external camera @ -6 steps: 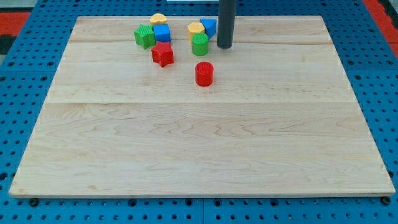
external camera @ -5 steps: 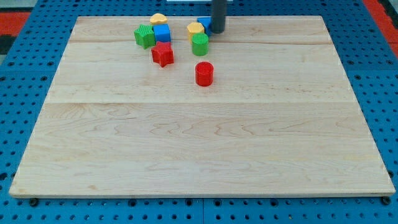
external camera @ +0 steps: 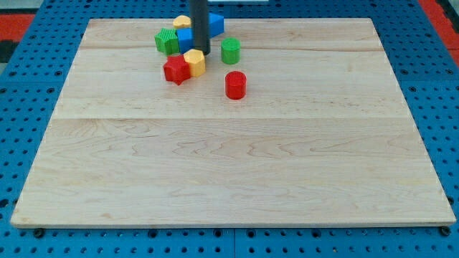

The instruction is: Move the yellow hexagon into the red star

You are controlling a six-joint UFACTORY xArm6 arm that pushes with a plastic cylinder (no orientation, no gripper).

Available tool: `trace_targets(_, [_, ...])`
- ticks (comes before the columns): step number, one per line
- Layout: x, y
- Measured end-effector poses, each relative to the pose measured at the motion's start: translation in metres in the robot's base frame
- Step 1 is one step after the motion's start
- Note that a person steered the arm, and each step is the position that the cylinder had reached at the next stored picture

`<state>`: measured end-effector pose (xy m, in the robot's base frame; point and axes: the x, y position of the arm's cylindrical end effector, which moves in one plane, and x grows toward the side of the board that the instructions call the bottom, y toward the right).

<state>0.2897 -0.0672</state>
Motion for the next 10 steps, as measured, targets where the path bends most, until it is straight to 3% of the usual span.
trace_targets(4, [-0.011, -0.048])
trace_targets(5, [0.01, -0.072])
trace_targets(7, [0.044, -0.018])
trace_targets(8, [0.049, -0.074])
trace_targets(9, [0.022, -0.067])
trace_targets(10, [0.001, -0.008])
